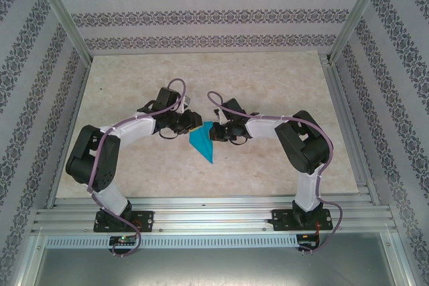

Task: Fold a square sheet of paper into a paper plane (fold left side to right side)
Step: Fourth fold the wing at the center of the table.

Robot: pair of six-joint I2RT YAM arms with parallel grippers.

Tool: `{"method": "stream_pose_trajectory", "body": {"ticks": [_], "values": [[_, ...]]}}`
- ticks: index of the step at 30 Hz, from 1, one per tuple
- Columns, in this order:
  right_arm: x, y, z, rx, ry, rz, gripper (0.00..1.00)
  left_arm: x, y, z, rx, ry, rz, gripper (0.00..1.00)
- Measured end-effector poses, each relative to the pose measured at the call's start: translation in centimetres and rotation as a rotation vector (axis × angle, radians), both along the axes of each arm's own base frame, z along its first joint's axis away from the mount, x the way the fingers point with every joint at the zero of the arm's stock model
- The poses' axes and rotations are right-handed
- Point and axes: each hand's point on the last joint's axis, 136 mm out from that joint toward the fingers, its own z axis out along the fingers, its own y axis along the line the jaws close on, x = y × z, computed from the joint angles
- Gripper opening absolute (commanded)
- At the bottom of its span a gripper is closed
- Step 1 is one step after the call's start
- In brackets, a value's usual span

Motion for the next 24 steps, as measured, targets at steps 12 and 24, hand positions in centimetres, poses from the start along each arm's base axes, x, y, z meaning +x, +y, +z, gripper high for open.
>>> {"method": "stream_pose_trajectory", "body": {"ticks": [12,24], "values": [[0.0,0.0,0.0,-0.002,-0.001,0.004,0.0,-0.6,-1.3,-4.6,0.022,0.118,-0.035,0.17],[0.0,0.0,0.0,-0.004,-0.002,0.006,0.0,-0.1,-1.7,-6.2,0.03,0.138,-0.036,0.16]]}}
